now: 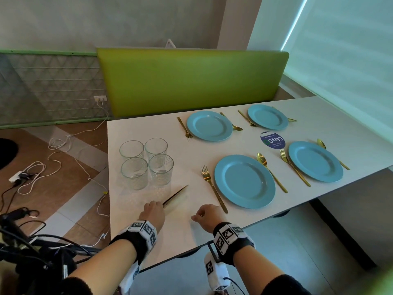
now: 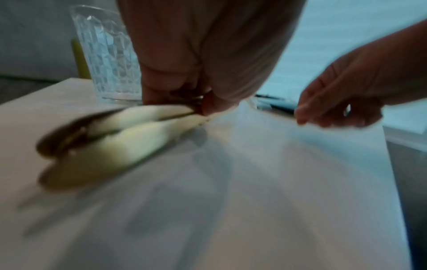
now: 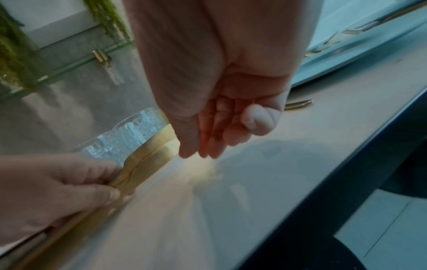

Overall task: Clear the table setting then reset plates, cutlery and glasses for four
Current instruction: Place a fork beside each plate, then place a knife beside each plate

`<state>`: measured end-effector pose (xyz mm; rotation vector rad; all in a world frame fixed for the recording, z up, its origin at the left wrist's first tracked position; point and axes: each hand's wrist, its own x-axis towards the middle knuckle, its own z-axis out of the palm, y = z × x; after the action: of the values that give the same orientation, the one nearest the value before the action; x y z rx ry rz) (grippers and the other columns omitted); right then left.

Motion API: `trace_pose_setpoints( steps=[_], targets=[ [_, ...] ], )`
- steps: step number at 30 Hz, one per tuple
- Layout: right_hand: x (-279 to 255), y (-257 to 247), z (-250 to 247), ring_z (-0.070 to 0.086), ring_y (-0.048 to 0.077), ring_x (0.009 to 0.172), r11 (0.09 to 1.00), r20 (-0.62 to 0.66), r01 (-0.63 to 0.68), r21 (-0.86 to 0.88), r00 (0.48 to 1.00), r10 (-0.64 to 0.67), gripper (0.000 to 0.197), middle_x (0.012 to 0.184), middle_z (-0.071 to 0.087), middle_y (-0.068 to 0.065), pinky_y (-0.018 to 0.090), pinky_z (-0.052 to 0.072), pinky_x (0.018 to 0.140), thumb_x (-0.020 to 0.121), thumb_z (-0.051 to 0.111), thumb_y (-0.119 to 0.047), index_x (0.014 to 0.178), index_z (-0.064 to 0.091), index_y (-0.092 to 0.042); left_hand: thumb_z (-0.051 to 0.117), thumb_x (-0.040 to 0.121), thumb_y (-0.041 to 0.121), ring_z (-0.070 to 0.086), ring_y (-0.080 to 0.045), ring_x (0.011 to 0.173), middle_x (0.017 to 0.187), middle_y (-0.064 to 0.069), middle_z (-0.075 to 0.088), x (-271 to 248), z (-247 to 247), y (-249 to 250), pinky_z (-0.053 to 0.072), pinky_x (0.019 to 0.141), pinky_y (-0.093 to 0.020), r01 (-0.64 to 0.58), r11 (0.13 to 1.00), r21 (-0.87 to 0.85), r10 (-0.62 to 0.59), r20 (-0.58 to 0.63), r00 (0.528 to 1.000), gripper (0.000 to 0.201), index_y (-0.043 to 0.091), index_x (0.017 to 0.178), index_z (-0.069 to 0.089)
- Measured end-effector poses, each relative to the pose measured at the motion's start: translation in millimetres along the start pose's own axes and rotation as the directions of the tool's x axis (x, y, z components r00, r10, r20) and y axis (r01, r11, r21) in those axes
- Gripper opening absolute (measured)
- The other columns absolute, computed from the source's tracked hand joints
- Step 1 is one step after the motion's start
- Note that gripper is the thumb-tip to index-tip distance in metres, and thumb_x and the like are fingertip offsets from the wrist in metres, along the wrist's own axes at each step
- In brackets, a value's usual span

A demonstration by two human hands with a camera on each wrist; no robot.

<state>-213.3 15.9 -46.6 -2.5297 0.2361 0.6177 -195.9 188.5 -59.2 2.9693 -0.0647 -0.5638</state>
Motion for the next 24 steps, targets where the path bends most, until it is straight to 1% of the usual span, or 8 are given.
trace_pose_setpoints(
  steps=[2, 5, 7, 10, 13, 19, 22, 24],
  targets=[
    [2.5, -2.7, -2.8, 0.060, 0.014, 0.079, 0.997, 0.038, -0.012, 0.079, 0.999, 0.009, 0.025, 0.096, 0.070, 0.002, 0.025, 0.051, 0.070, 0.087, 0.060, -0.039, 0.094, 0.067, -0.016, 0.032, 0.097, 0.004, 0.045, -0.027, 0.129, 0.138, -0.015, 0.045, 2.9, -8.6, 6.8, 0.035, 0.104, -0.029, 0.042, 0.988, -0.148, -0.029, 0.090, 0.996, 0.034, 0.001, 0.129, 0.041],
    [2.7, -9.5, -9.0, 0.057, 0.007, 0.059, 0.955, 0.131, -0.042, 0.293, 0.991, 0.004, 0.020, 0.081, 0.065, -0.005, 0.017, 0.046, 0.051, 0.087, 0.063, -0.038, 0.088, 0.061, -0.018, 0.036, 0.098, 0.014, 0.051, -0.031, 0.123, 0.133, -0.018, 0.053, 8.5, -25.5, 20.0, 0.039, 0.098, -0.031, 0.100, 0.921, -0.377, -0.038, 0.170, 0.985, 0.034, -0.001, 0.125, 0.049],
    [3.4, -13.4, -12.9, 0.057, 0.008, 0.055, 0.887, 0.163, -0.061, 0.458, 0.986, -0.016, 0.018, 0.077, 0.064, -0.004, 0.017, 0.045, 0.047, 0.086, 0.066, -0.033, 0.087, 0.061, -0.016, 0.044, 0.093, 0.016, 0.057, -0.032, 0.113, 0.119, -0.020, 0.060, 14.3, -32.3, 28.3, 0.043, 0.086, -0.032, 0.113, 0.844, -0.525, -0.008, 0.198, 0.980, 0.028, 0.001, 0.113, 0.057],
    [5.3, -18.4, -15.7, 0.057, 0.009, 0.052, 0.819, 0.140, -0.048, 0.572, 0.989, -0.039, 0.015, 0.073, 0.064, -0.002, 0.017, 0.045, 0.044, 0.085, 0.068, -0.027, 0.078, 0.057, -0.018, 0.053, 0.088, 0.012, 0.063, -0.031, 0.088, 0.091, -0.019, 0.063, 16.7, -37.4, 39.5, 0.050, 0.075, -0.037, 0.153, 0.684, -0.713, 0.020, 0.229, 0.973, 0.014, 0.011, 0.076, 0.060],
    [7.8, -19.8, -16.8, 0.058, 0.008, 0.049, 0.801, 0.103, -0.029, 0.598, 0.994, -0.041, 0.017, 0.069, 0.063, -0.001, 0.017, 0.046, 0.043, 0.085, 0.068, -0.018, 0.074, 0.055, -0.018, 0.052, 0.089, 0.010, 0.066, -0.034, 0.089, 0.092, -0.021, 0.068, 18.9, -35.7, 44.2, 0.055, 0.083, -0.044, 0.186, 0.603, -0.776, 0.033, 0.257, 0.966, 0.024, 0.017, 0.068, 0.060],
    [11.7, -17.1, -18.9, 0.057, 0.005, 0.045, 0.778, 0.129, -0.055, 0.626, 0.991, -0.033, 0.017, 0.065, 0.062, 0.002, 0.017, 0.046, 0.044, 0.085, 0.065, -0.005, 0.075, 0.055, -0.014, 0.051, 0.092, 0.010, 0.065, -0.031, 0.089, 0.086, -0.011, 0.065, 12.9, -36.6, 47.6, 0.054, 0.091, -0.043, 0.222, 0.504, -0.835, 0.016, 0.267, 0.964, 0.018, 0.016, 0.079, 0.062],
    [14.9, -12.6, -21.5, 0.058, 0.010, 0.055, 0.842, 0.093, -0.061, 0.536, 0.996, 0.013, 0.018, 0.068, 0.063, 0.000, 0.022, 0.051, 0.054, 0.085, 0.066, -0.008, 0.073, 0.055, -0.018, 0.047, 0.093, 0.006, 0.061, -0.026, 0.075, 0.078, -0.008, 0.062, 15.6, -37.5, 46.7, 0.056, 0.086, -0.040, 0.233, 0.436, -0.869, -0.022, 0.249, 0.968, 0.016, 0.012, 0.084, 0.060],
    [19.9, -6.0, -23.8, 0.058, 0.010, 0.057, 0.902, 0.045, -0.070, 0.427, 0.997, 0.056, 0.020, 0.074, 0.065, 0.001, 0.025, 0.055, 0.059, 0.084, 0.067, -0.011, 0.071, 0.055, -0.021, 0.042, 0.095, 0.003, 0.057, -0.022, 0.067, 0.074, -0.008, 0.058, 19.7, -38.9, 44.0, 0.054, 0.075, -0.038, 0.253, 0.353, -0.900, -0.023, 0.262, 0.965, 0.015, 0.007, 0.089, 0.055]
  ],
)
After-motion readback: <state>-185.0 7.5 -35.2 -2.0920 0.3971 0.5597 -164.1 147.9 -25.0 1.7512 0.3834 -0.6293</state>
